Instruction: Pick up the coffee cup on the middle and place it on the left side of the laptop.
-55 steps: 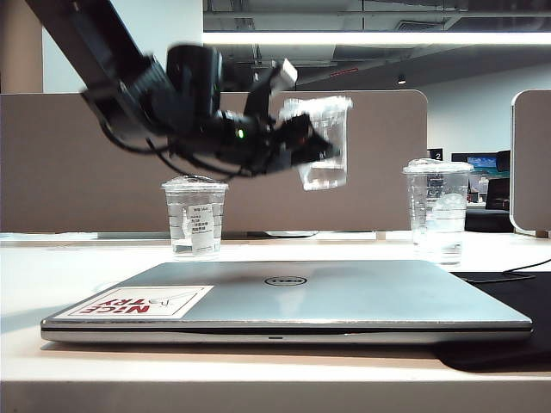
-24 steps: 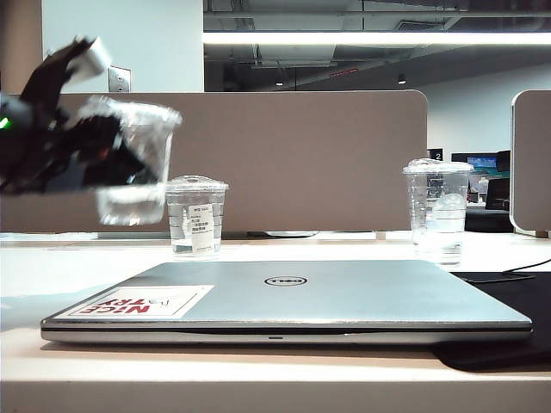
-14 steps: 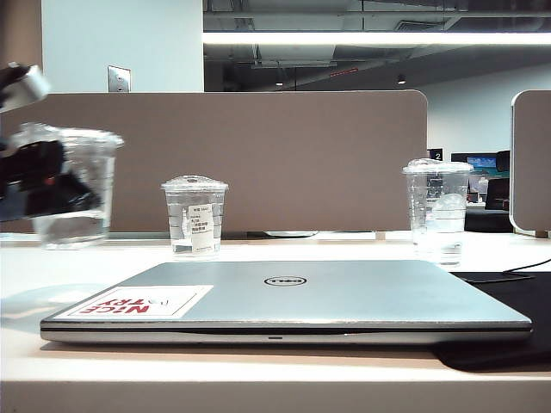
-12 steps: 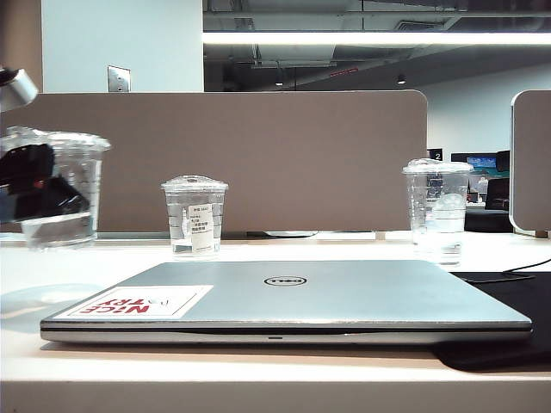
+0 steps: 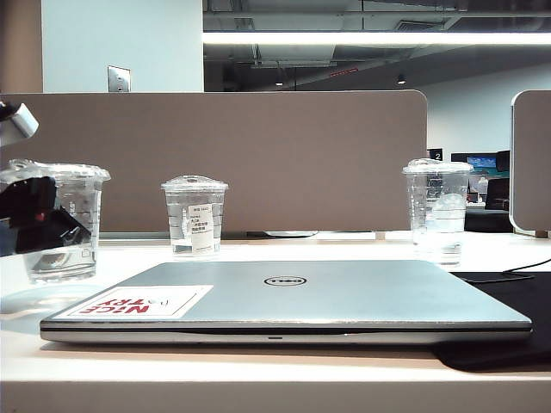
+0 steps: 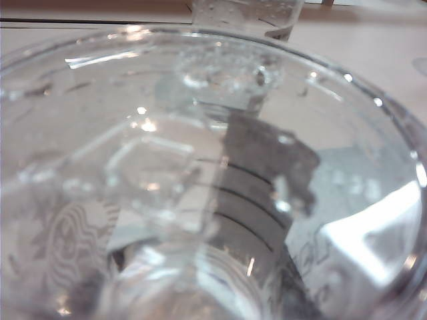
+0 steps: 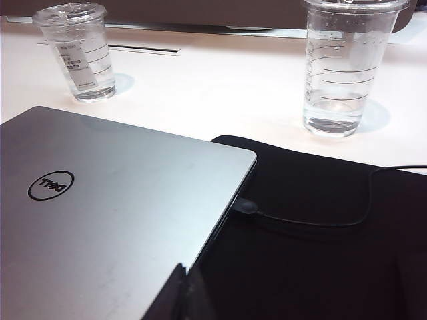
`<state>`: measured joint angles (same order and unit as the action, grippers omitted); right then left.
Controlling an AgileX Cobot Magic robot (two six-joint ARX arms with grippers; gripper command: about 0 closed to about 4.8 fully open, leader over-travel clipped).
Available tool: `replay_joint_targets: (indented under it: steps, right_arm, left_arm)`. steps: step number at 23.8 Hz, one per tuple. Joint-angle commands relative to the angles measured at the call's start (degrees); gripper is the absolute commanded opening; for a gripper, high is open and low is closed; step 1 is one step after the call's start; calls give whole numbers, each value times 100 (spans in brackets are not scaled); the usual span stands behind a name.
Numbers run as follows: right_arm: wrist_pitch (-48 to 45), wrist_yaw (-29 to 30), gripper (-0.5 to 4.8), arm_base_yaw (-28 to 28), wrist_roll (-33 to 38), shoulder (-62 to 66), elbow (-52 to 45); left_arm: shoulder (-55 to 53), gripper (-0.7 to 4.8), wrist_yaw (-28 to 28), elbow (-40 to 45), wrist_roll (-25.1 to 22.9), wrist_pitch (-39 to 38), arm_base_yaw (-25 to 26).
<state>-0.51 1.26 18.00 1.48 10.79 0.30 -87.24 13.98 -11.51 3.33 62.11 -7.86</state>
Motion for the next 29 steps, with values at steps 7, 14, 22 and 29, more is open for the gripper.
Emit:
replay_joint_targets:
  steps: [7,14,22,29]
  right_arm:
    - [-98,-4,-5,-4,-2,4,-22]
    - [-98,-4,-5,-4,-2,4,-22]
    - [-98,-4,-5,-4,-2,4,-22]
    - [-98,-4,-5,-4,-2,4,-22]
  left_arm:
    - [-717,322,146,-9,151,857,4]
    - [-824,322,129,-11,20,866,4]
    - [-824,322,131,-9,7,811,4]
    - [-824,400,173,-7,11,826,4]
